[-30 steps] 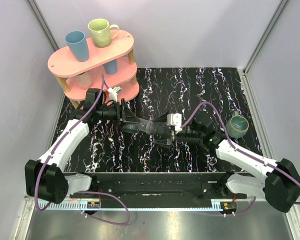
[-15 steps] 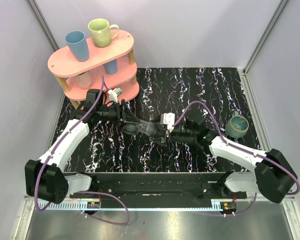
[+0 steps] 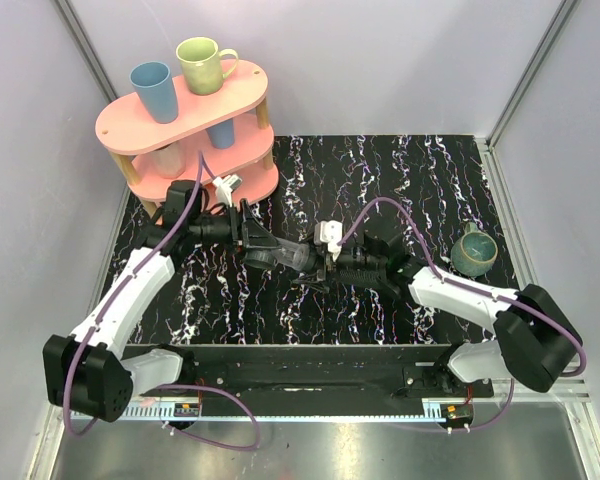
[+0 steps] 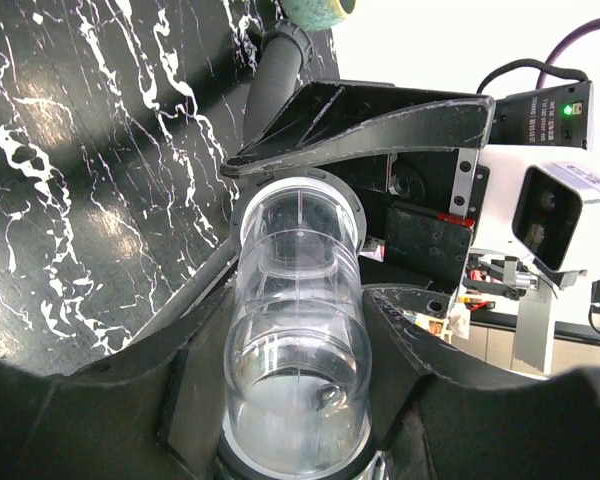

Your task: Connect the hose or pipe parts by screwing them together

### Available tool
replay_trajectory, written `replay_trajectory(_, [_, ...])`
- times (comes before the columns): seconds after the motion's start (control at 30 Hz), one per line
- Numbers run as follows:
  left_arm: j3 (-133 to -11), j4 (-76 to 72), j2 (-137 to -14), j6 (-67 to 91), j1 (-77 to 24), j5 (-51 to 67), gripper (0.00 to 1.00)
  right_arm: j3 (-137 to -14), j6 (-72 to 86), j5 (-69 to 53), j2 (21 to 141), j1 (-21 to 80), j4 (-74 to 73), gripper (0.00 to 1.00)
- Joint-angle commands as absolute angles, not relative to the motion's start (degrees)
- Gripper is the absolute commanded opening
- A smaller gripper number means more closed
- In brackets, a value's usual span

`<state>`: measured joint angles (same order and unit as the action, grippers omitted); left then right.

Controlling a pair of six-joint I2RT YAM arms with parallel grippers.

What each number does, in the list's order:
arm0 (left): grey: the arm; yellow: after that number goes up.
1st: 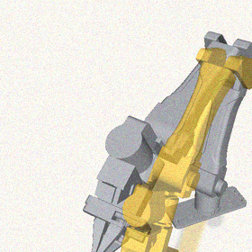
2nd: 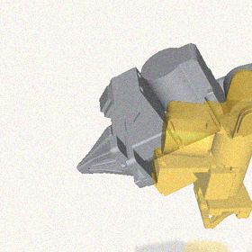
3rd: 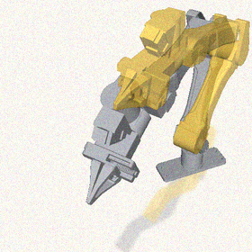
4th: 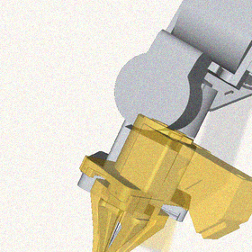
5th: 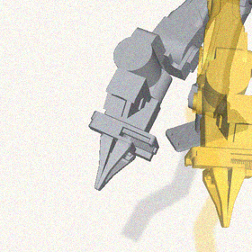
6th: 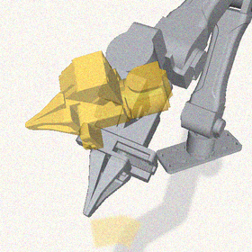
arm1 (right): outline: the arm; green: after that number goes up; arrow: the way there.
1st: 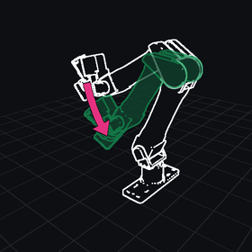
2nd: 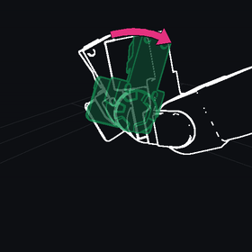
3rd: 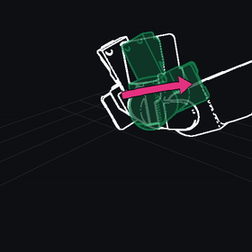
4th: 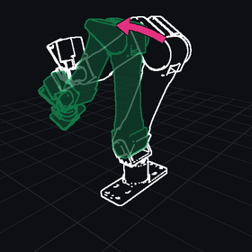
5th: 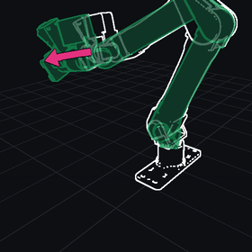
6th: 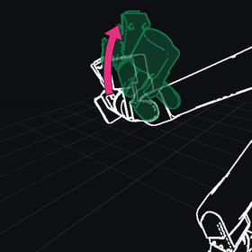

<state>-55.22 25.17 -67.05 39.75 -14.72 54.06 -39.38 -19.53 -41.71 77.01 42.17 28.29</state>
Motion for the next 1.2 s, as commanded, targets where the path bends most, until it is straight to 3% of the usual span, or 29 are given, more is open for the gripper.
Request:
replay_trajectory(0.0, [-55.0, 11.9, -63.5, 42.1, -14.2, 57.0, 0.0, -42.0, -16.3, -46.1, 78.0, 43.3, 25.8, 0.89])
replay_trajectory(0.17, [-54.3, 12.0, -62.8, 41.7, -14.2, 57.4, 0.0, -43.5, -14.6, -42.2, 77.3, 43.4, 23.8, 0.92])
replay_trajectory(0.4, [-54.5, 17.4, -63.5, 38.7, -14.1, 56.1, 0.0, -43.9, -17.8, -32.9, 67.0, 43.4, 18.2, 0.96])
replay_trajectory(0.77, [-54.0, 17.5, -65.0, 40.2, -14.1, 55.2, 0.0, -44.6, -20.6, -35.5, 60.3, 43.4, 8.7, 0.95])
replay_trajectory(1.17, [-53.7, 16.2, -64.2, 42.2, -14.1, 55.7, 0.0, -44.7, -18.6, -40.2, 65.9, 43.5, 11.9, 0.93])
